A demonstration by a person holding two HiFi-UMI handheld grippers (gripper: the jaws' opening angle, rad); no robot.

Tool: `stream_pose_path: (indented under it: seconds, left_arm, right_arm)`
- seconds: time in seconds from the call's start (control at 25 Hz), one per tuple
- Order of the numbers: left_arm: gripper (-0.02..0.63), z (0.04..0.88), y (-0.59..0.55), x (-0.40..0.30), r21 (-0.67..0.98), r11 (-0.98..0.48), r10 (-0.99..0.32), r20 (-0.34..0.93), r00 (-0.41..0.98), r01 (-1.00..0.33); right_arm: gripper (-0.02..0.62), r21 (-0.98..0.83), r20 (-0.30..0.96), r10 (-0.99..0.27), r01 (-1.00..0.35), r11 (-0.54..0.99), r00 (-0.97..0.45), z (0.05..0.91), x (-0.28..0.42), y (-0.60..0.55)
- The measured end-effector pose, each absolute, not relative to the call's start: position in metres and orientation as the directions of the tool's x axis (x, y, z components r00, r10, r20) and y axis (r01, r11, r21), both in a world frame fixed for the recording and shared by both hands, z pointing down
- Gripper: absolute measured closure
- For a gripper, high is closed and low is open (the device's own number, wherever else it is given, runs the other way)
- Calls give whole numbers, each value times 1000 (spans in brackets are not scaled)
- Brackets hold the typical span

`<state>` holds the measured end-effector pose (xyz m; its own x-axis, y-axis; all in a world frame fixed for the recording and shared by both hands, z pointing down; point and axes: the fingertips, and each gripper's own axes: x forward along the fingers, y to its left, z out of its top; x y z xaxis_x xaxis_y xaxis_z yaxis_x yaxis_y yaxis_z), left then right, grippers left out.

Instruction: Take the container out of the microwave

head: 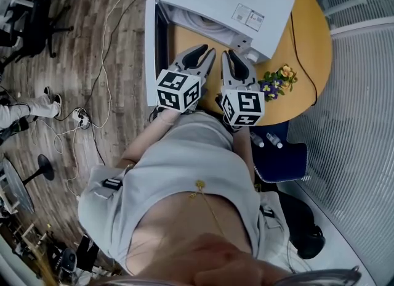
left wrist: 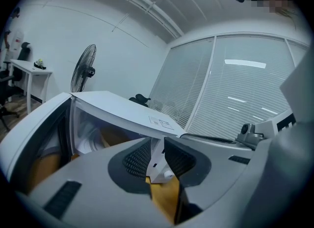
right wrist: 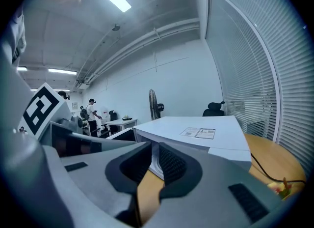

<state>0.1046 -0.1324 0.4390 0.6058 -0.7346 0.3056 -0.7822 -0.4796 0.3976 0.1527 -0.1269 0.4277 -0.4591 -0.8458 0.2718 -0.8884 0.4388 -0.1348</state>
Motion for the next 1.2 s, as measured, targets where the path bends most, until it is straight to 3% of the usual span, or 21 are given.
stream_pose_path:
  seconds: [1.2]
  left_arm:
    - [519,467,-157,19,397,-494,-689,364,627,-773]
  right_arm:
    - [538,-149,332,-831,-895,421,-446,445,72,-165]
